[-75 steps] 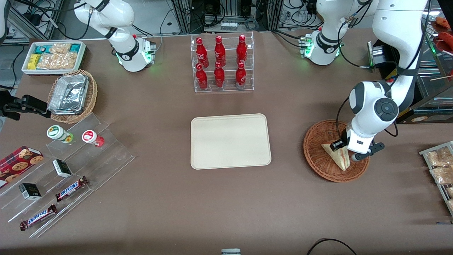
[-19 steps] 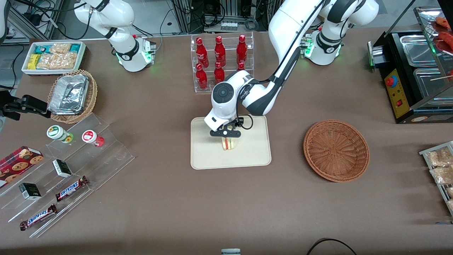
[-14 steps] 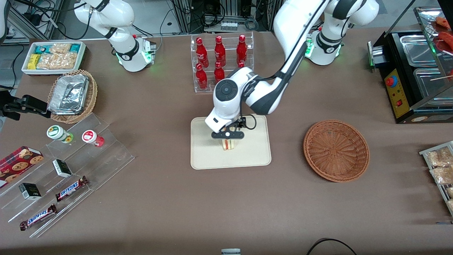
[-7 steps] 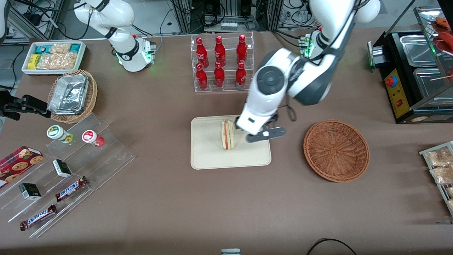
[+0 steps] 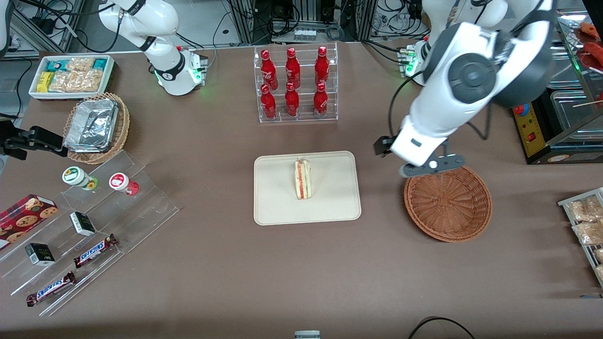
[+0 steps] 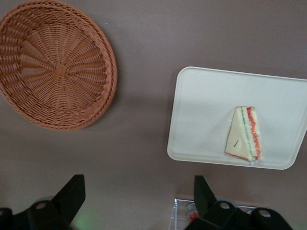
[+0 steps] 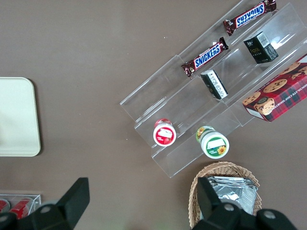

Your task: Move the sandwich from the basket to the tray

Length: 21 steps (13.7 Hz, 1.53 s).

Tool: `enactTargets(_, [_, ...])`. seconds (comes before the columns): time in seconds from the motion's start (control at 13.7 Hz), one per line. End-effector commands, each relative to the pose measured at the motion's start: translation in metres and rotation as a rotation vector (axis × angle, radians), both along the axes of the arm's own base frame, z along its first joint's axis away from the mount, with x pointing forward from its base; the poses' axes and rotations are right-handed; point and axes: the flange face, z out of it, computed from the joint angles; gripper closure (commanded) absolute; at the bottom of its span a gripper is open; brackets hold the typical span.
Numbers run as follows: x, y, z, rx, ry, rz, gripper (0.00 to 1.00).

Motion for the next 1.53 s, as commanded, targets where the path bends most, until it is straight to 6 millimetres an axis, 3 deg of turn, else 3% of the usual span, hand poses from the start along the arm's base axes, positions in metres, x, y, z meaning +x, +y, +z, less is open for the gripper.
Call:
enactTargets(0.0, [-0.019,0.051,0.013,-0.002,-0.006,-0.053,0.0])
enactTargets(0.87, [-0.031,0.176,0.067,-0.014,-0.03,-0.181,0.0])
enactTargets(1.09, [-0.034,0.202,0.077,-0.019,-0.047,-0.143,0.0])
enactTargets(1.31, [-0.027,0.214,0.076,-0.007,-0.057,-0.12,0.0])
enactTargets(1.46, [-0.024,0.209,0.071,-0.003,-0.051,-0.124,0.0])
